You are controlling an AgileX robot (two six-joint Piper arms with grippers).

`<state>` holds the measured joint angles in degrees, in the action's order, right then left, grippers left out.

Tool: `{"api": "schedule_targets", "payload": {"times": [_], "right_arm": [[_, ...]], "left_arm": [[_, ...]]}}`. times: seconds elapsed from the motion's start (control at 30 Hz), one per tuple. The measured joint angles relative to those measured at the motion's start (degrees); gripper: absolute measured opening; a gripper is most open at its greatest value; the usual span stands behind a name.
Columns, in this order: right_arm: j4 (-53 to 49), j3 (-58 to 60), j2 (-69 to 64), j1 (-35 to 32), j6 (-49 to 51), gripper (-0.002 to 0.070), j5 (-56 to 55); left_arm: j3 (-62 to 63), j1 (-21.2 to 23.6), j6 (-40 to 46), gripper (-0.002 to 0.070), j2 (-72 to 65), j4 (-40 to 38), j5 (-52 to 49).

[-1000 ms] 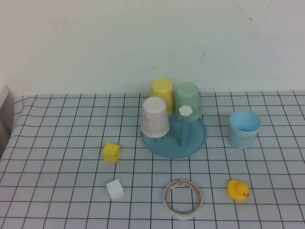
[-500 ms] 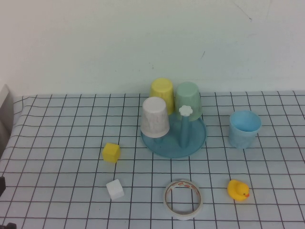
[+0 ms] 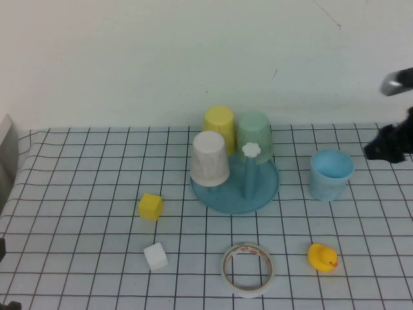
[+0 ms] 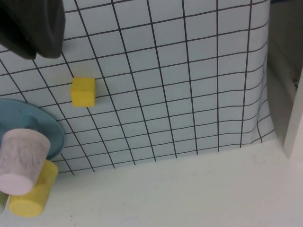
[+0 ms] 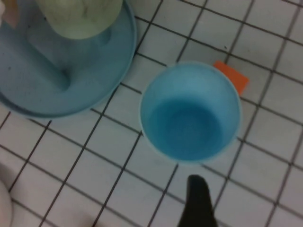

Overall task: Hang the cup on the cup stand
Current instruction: Pick up the cup from the table

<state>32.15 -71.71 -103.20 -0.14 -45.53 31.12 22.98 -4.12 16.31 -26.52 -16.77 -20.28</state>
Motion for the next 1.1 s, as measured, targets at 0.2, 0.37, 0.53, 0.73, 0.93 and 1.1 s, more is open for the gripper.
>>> {"api": "schedule_targets", "payload": {"times": [0.2, 0.37, 0.53, 0.73, 0.93, 1.1], "right_arm": [[-4.3, -13.0, -12.8, 3.7, 0.0, 0.0480, 1.0], [-6.1, -21.4, -20.9, 4.1, 1.4, 0.0477, 2.7], [-6.7, -24.5, -24.5, 4.1, 2.0, 0.0426, 4.1], [-6.9, -24.7, -25.3, 4.1, 2.0, 0.0272, 7.2], [-8.1, -24.9, -26.8, 4.1, 2.0, 0.0209, 10.3], [-8.3, -24.9, -27.2, 4.1, 2.0, 0.0119, 12.4]], "left_arm": [[0.0, 0.0, 0.0, -0.0001, 0.0, 0.6, 0.2], [-0.3, 0.0, 0.0, -0.0001, 0.0, 1.3, 0.9], [-2.8, 0.0, 0.0, -0.0001, 0.0, 1.0, 3.9], [-3.3, 0.0, 0.0, -0.0001, 0.0, 0.7, 5.1], [-3.3, 0.0, 0.0, -0.0001, 0.0, 0.6, 5.1], [-3.3, 0.0, 0.0, -0.0001, 0.0, 0.5, 4.3]]}}
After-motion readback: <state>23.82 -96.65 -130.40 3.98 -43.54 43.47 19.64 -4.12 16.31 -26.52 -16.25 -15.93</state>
